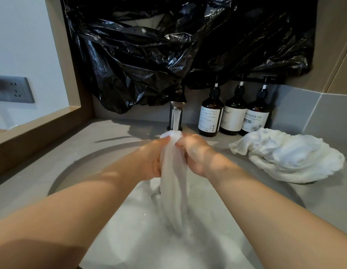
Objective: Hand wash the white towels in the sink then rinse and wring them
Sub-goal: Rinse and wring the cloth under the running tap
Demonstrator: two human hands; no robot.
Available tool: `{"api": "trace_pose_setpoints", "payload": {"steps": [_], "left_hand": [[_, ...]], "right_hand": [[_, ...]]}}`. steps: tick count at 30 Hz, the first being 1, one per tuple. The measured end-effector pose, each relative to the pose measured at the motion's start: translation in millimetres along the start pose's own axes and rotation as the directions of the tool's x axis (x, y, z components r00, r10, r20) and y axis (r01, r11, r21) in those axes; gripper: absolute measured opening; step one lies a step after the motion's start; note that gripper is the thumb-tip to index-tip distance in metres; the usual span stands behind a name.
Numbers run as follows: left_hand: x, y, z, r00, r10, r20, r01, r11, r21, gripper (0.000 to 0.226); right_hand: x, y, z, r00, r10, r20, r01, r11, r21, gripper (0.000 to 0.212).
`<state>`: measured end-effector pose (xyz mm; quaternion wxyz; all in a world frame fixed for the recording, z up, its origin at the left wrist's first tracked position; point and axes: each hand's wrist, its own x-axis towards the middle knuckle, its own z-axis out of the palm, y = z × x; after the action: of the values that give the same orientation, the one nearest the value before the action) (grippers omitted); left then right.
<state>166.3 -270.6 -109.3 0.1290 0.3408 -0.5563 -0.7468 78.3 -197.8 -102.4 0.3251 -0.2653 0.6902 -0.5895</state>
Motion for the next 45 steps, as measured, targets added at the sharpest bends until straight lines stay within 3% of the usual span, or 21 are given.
{"api": "trace_pose_setpoints", "payload": {"steps": [3,5,8,12,14,17,20,23,26,28,32,35,38,40,42,43,45], "left_hand": [[8,0,-4,0.978,0.085,-0.192,-0.083,0.996,0.021,0.032],[11,2,-4,0.969,0.119,-0.218,-0.111,0.993,0.047,0.030],[9,7,1,0.973,0.142,-0.184,-0.142,0.990,0.013,0.025],[1,13,3,0.968,0.226,-0.112,-0.238,0.965,-0.109,0.024],[0,8,2,0.974,0.225,-0.016,-0.226,0.972,-0.057,0.022],[8,-3,-1,0.980,0.188,-0.067,-0.183,0.980,0.074,0.046],[15,2,-1,0.947,0.215,-0.239,-0.208,0.977,0.052,0.035],[12,4,0,0.934,0.190,-0.303,-0.211,0.977,-0.040,0.029],[-3,4,5,0.984,0.096,-0.147,-0.138,0.941,-0.309,0.035],[-7,4,10,0.999,0.047,-0.004,-0.045,0.917,-0.396,0.032],[-19,5,32,0.996,0.011,0.088,0.015,0.956,-0.292,0.032],[-15,6,30,0.996,0.076,0.046,-0.060,0.957,-0.285,0.042],[-2,11,11,0.983,0.147,-0.112,-0.166,0.969,-0.184,0.032],[4,13,-4,0.982,0.151,-0.116,-0.170,0.968,-0.183,0.023],[4,15,-14,0.986,0.168,-0.024,-0.169,0.968,-0.183,0.010],[7,14,-17,0.984,0.177,0.001,-0.176,0.978,-0.116,0.016],[8,9,-19,0.971,0.235,-0.040,-0.211,0.927,0.311,0.051]], "right_hand": [[-7,2,-5,1.000,-0.016,0.011,0.016,0.999,0.039,0.032],[-6,5,-9,1.000,0.006,-0.010,-0.005,0.998,0.064,0.047],[-2,3,-11,0.999,0.051,-0.009,-0.050,0.998,0.034,0.040],[5,-4,-14,0.982,-0.081,-0.170,0.102,0.988,0.117,0.026],[5,-4,-14,0.976,-0.132,-0.171,0.161,0.973,0.166,0.029],[0,-1,-10,0.966,-0.248,-0.077,0.252,0.966,0.049,0.040],[-6,0,-6,0.943,-0.319,-0.093,0.309,0.945,-0.108,0.031],[-16,-5,7,0.923,-0.381,-0.059,0.365,0.912,-0.186,0.018],[-25,-7,31,0.867,-0.496,0.056,0.484,0.808,-0.337,0.012],[-20,-4,33,0.856,-0.517,-0.005,0.476,0.790,-0.386,0.008],[4,-2,13,0.882,-0.357,-0.309,0.298,0.928,-0.224,0.014],[12,-7,10,0.909,-0.154,-0.387,0.160,0.987,-0.015,0.026],[4,-5,11,0.955,-0.039,-0.294,0.048,0.999,0.025,0.027],[-3,-2,3,0.991,-0.017,-0.131,0.031,0.994,0.106,0.020],[-8,1,-6,1.000,0.009,0.012,-0.011,0.968,0.250,0.048],[-9,3,-10,0.999,0.039,0.032,-0.046,0.960,0.275,0.061],[-9,8,-15,0.994,0.107,-0.015,-0.103,0.980,0.169,0.073]]}}
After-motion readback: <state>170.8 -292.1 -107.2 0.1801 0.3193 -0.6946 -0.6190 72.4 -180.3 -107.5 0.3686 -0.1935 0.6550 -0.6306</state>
